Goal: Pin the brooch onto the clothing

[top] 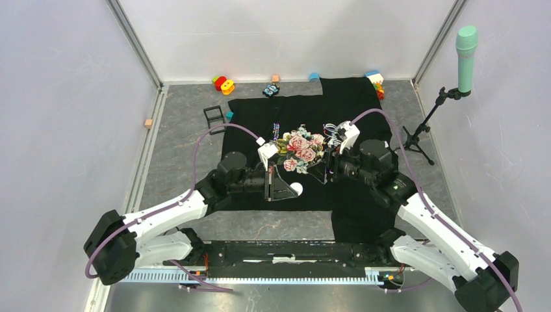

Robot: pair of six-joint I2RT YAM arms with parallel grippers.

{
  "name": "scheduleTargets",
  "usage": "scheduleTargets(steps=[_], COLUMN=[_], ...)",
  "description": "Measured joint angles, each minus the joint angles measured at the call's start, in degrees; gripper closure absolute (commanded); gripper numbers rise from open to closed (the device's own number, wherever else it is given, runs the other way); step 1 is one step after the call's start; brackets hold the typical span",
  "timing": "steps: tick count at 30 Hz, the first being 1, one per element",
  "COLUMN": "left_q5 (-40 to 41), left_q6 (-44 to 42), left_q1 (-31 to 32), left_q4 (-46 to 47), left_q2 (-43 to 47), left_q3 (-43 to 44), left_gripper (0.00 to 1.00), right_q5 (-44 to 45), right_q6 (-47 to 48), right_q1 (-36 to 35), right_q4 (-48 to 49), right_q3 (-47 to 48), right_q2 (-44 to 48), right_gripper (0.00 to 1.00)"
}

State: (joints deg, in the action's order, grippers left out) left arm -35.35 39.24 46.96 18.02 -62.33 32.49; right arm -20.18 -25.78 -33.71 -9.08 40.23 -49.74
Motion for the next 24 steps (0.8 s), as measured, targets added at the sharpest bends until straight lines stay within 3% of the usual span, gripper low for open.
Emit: scheduleTargets(steps=[8,15,24], left_q5=[6.5,10.1,11.8], left_q6=[-2.1,-0.6,3.0], left_q1=[0.0,0.0,0.0], left_q4=[-12.0,-10.7,-7.0], left_q2=[-5.8,-8.6,-8.5], left_q3=[6.8,5.4,-0.5], left_gripper=[0.98,0.98,0.98], right_q5=[13.9,22.9,23.5], right_q6=[9.4,13.0,14.6], right_q1=[3.3,8.2,13.2], right_q4=[-9.6,-9.8,-7.1], right_q3=[-0.4,-8.1,-12.9], right_q2=[-5.1,-11.1,-17.0], right_gripper=[0.42,0.44,0.47])
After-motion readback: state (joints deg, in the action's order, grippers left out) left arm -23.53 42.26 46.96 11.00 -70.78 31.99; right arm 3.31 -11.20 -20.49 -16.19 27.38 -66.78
